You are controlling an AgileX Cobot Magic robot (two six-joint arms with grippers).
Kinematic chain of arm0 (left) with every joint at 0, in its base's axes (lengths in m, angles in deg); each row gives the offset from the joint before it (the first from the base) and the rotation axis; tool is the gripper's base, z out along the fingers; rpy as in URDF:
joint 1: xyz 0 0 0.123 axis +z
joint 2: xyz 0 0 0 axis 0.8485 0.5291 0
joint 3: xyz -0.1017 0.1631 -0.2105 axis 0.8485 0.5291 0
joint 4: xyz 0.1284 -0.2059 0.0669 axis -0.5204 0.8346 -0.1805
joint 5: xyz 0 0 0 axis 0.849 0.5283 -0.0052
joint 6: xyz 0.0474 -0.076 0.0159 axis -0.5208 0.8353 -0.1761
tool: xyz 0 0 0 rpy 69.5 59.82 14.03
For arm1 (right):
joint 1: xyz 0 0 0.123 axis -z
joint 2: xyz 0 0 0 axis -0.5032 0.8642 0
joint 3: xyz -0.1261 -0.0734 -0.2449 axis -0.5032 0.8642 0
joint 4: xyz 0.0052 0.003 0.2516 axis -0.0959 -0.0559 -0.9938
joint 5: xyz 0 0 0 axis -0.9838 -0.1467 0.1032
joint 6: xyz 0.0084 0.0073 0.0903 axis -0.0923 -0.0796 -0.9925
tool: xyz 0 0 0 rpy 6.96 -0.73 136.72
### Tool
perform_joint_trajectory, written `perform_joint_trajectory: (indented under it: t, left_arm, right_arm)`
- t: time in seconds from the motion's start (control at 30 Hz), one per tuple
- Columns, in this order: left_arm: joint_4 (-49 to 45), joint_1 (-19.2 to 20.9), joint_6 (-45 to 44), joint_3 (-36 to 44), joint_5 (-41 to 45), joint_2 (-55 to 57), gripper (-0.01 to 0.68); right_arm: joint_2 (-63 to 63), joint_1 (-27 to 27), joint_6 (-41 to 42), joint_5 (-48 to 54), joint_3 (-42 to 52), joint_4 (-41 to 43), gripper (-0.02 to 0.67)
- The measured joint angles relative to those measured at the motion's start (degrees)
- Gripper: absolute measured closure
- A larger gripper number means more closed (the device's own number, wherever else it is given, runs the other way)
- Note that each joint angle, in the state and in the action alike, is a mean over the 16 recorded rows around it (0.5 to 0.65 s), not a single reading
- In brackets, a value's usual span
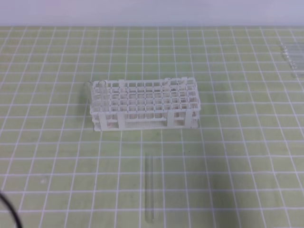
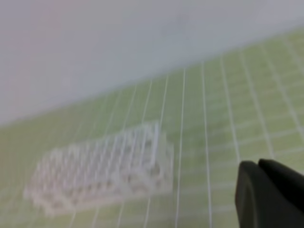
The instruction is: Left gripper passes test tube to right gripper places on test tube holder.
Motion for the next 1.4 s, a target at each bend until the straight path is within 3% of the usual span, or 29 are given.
perform_joint_trajectory:
  t: [0.23,0.43,0.67,1.03,1.2,1.4]
  left_arm:
    - [-1.5,-0.2,-4.25,-12.62,12.56,17.4,0.673]
    - [-1.18,-2.94,-7.33,-19.29,19.5,29.63,0.673]
    - [-1.69,-12.62,-3.57,-22.33,17.83,41.64,0.673]
    - [-14.04,-32.68,15.93,-34.05,17.74,62.07,0.673]
    - [-20.2,-38.59,23.37,-42.44,22.9,70.79,0.673]
    - [-24.81,-42.06,27.84,-50.14,30.05,77.82,0.67]
  right_arm:
    - [17.15,0.0,1.97,14.54,-11.42,3.86,0.65]
    - [26.68,0.0,-1.18,24.57,-18.32,10.43,0.65]
    - [31.21,0.0,-6.26,30.96,-21.9,20.01,0.65]
    - [31.95,-0.07,-8.14,33.69,-22.51,26.0,0.65]
    - [31.95,-0.73,-7.75,34.2,-22.51,26.05,0.65]
    - [31.95,-2.43,-7.75,34.8,-22.51,26.7,0.65]
